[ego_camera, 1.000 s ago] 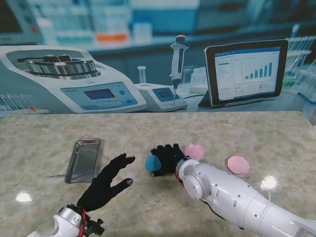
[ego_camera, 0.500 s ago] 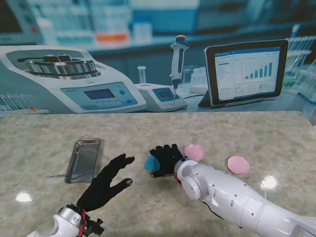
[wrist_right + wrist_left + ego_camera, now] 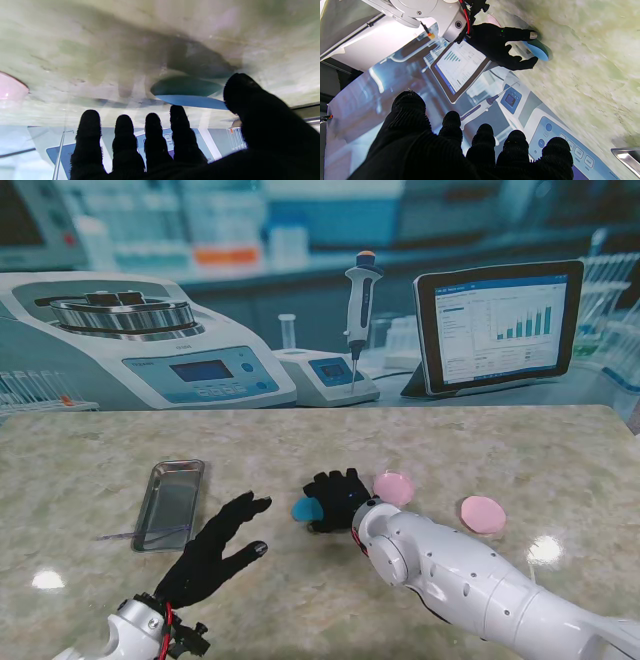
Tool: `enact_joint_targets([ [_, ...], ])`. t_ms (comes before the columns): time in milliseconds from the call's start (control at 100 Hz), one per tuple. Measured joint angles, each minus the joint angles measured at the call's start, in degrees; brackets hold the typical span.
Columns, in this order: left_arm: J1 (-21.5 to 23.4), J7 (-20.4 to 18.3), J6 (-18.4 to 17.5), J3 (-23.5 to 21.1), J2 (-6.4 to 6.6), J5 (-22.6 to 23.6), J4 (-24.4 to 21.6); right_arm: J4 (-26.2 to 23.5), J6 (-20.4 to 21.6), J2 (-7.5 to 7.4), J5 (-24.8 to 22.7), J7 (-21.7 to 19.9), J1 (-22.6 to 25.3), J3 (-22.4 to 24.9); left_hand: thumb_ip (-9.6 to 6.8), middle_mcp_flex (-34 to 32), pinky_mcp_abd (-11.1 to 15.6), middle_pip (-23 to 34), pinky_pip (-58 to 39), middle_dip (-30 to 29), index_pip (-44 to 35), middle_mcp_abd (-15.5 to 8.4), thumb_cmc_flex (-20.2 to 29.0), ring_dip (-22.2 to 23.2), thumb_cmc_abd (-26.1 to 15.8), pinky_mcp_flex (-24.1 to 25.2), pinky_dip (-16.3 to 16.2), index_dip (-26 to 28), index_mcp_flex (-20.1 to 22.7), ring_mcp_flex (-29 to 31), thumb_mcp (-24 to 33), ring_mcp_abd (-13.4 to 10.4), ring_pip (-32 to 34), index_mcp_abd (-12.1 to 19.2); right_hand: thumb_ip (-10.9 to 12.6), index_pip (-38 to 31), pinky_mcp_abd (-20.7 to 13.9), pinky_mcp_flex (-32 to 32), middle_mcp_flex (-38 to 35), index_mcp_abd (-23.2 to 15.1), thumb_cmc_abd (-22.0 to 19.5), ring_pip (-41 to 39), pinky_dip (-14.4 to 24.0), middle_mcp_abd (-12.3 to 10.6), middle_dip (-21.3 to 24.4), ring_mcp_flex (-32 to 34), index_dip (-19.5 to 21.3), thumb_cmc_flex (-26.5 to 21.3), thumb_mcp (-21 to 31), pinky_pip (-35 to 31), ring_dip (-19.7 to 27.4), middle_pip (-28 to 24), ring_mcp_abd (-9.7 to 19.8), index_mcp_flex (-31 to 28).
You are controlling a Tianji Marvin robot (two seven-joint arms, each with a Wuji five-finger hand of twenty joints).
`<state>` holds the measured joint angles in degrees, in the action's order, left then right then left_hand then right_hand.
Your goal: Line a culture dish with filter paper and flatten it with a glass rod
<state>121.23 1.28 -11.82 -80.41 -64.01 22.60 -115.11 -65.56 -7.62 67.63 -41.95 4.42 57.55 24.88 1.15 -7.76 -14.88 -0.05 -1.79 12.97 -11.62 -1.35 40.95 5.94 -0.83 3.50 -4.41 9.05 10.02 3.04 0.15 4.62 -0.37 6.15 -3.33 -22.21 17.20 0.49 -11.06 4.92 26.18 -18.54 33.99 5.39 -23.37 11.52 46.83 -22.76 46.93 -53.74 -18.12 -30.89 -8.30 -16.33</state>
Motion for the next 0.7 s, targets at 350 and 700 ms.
enact_joint_targets([
  [350, 0.0, 0.0, -0.1, 0.0, 0.0, 0.1, 0.1, 0.2, 0.3, 0.35, -0.1, 2.3, 1.0, 1.6, 0.0, 0.0, 0.0, 0.0, 0.0, 0.0, 0.0, 0.0, 0.0, 0.0, 0.0, 0.0, 0.0, 0.0, 0.0, 0.0, 0.0, 0.0, 0.0, 0.0, 0.0, -5.1, 0.6, 0.7, -1.8, -1.1, -0.8, 0.0, 0.0, 0.0, 0.0, 1.1, -0.6, -1.1, 1.1, -0.7, -0.2, -2.6, 0.4, -2.3],
  [700, -0.1, 0.0, -0.1, 0.0, 0.0, 0.0, 0.2, 1.4, 0.7, 1.04, 0.3, 4.6, 1.0, 1.5, 0.0, 0.0, 0.0, 0.0, 0.0, 0.0, 0.0, 0.0, 0.0, 0.0, 0.0, 0.0, 0.0, 0.0, 0.0, 0.0, 0.0, 0.0, 0.0, 0.0, 0.0, -18.0, 0.8, 1.3, -3.8, -3.1, -0.8, -2.6, 0.0, -0.7, -0.6, 2.4, 3.7, -1.2, 1.2, -2.0, -0.5, -5.8, 0.7, -2.2],
])
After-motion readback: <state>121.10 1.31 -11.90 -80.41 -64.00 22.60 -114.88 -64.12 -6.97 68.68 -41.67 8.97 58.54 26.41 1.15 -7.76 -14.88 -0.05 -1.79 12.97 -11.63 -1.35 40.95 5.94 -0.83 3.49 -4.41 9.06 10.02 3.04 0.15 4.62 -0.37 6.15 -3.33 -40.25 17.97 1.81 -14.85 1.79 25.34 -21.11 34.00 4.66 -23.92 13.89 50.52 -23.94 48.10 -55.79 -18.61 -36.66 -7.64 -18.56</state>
